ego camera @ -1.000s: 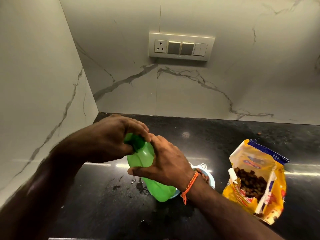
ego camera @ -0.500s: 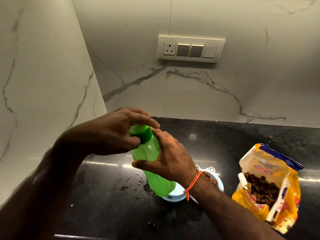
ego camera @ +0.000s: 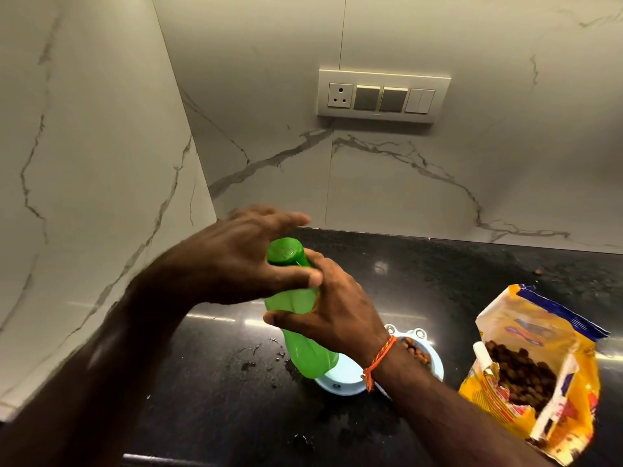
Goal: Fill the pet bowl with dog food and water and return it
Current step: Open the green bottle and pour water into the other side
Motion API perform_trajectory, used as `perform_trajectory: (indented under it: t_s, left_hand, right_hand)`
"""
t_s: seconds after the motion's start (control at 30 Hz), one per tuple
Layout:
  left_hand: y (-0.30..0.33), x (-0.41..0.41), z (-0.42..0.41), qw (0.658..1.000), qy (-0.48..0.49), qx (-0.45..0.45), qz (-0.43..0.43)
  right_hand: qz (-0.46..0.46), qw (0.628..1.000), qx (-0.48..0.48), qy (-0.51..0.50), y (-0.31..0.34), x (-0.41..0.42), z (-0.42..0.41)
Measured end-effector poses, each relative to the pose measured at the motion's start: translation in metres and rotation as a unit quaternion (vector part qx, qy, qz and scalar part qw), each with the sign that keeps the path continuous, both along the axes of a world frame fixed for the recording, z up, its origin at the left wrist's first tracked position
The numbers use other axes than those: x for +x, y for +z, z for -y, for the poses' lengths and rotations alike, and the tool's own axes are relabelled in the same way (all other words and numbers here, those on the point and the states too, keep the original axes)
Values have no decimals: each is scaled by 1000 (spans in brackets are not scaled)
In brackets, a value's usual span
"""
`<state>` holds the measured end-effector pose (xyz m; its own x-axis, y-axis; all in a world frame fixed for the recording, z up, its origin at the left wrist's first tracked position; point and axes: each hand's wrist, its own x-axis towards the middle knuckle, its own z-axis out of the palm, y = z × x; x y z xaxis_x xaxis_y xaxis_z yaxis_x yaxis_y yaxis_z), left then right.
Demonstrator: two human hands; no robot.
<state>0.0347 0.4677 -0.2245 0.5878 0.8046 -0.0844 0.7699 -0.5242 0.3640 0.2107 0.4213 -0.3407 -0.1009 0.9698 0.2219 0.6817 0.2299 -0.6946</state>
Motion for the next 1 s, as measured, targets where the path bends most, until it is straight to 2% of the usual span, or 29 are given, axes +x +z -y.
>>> perform_trajectory:
  t_s: [0.07, 0.1, 0.13, 0.23, 0.27, 0.33, 0.4, 0.43, 0.57, 0.63, 0.7, 0.77, 1.0]
  left_hand:
    - [0, 7, 0, 991, 96, 69, -63]
    - [-1, 9, -1, 987, 111, 92, -75]
    - [-3, 9, -1, 990, 90, 94, -53]
    - [-3, 0, 1, 998, -46, 15, 38]
    - [-2, -2, 3, 997, -61, -2, 49]
    - [-2, 0, 3, 999, -12, 27, 24]
    - [-5, 3, 1, 994, 72, 75, -45]
    - [-6, 3, 1, 991, 82, 84, -65]
    - [-8, -9, -6, 998, -12, 49, -25]
    - [-10, -19, -12, 997, -46, 29, 57]
    - [-9, -25, -11, 989, -40, 25, 137]
    - [-12, -23, -9, 988, -33, 8, 150]
    - [-28, -19, -15, 995, -65, 27, 74]
  right_hand:
    - [-3, 1000, 10, -1, -1, -4, -1]
    - [-1, 1000, 9, -3, -2, -5, -2]
    - [-3, 1000, 2, -8, -3, -6, -3]
    - [-29, 999, -25, -20, -8, -6, -5]
    - [-36, 999, -30, -21, -8, -5, -5]
    - [-31, 999, -34, -20, -10, -7, -5]
    - [-20, 999, -39, -15, -9, -10, -6]
    - [-19, 999, -40, -12, -9, -11, -6]
    - [-20, 999, -21, -13, -10, -15, -1]
    - [-61, 998, -25, -18, -12, -14, 0]
    - [-88, 995, -28, -24, -13, -11, -2]
    - [-84, 996, -22, -24, -12, -11, -3]
    - [-17, 999, -22, 22, -10, -18, -5]
